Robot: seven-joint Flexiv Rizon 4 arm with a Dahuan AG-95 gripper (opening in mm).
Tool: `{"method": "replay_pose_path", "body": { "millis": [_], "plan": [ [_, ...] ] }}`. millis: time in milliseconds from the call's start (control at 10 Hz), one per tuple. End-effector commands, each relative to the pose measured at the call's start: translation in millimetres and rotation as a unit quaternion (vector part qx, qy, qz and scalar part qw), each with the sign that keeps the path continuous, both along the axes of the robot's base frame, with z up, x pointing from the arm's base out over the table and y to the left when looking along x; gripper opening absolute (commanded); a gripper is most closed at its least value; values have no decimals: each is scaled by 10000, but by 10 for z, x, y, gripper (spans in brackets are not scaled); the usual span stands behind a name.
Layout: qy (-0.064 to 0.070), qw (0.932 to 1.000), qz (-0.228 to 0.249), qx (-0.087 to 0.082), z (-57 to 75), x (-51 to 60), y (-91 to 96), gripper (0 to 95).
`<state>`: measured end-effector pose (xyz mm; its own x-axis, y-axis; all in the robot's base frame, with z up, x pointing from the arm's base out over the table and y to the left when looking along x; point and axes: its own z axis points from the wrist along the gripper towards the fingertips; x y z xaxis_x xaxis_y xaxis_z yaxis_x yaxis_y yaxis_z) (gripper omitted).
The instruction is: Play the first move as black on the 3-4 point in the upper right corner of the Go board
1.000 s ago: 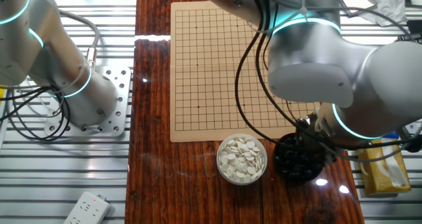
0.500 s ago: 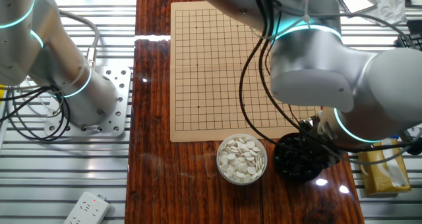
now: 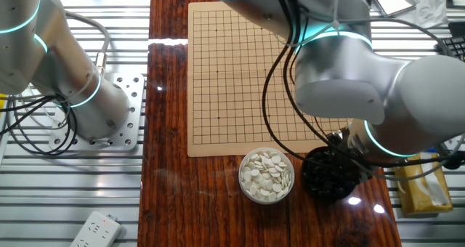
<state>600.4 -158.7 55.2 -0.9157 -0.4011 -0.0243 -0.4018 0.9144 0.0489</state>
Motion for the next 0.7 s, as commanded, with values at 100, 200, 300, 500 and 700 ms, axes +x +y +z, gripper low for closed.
{"method": "replay_pose_path", "body": {
  "millis": [100,200,300,500,700],
  "plan": [
    [-25,10000,-12,-1,-18,6,5,190],
    [-49,10000,-19,-8,-43,2,18,190],
    [-68,10000,-20,7,-60,-1,25,190],
    [-76,10000,-21,7,-57,-1,23,190],
    [-115,9999,-35,1,-57,-1,22,190]
  ]
}}
